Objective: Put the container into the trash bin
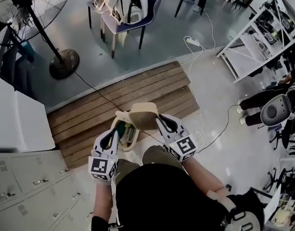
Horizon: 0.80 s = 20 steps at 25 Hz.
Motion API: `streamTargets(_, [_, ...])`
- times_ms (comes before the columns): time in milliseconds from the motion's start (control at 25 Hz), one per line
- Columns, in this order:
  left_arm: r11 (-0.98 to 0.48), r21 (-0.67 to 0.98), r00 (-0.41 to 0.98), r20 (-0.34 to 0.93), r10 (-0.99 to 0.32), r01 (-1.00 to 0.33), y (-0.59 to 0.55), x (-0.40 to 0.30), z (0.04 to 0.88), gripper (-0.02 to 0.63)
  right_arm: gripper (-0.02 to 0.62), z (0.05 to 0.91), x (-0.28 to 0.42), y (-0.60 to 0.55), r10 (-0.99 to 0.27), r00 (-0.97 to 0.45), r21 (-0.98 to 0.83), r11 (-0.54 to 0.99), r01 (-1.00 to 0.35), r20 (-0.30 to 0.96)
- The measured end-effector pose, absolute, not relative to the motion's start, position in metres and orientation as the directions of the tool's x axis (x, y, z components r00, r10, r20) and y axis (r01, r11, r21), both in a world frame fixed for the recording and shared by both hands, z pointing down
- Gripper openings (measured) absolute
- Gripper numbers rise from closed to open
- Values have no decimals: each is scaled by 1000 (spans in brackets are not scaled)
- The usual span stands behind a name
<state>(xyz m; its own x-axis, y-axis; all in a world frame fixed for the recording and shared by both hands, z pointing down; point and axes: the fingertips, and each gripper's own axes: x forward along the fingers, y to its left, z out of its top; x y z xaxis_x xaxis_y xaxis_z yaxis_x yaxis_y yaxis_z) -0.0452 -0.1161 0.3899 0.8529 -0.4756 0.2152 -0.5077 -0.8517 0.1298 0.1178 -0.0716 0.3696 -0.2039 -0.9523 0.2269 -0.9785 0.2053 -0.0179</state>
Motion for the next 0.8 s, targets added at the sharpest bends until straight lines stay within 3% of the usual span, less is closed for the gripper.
streamTargets(800, [-675, 183, 690, 340, -639, -715, -110, -129, 433, 8, 48, 462, 37, -127, -798, -452, -75, 462, -884, 399])
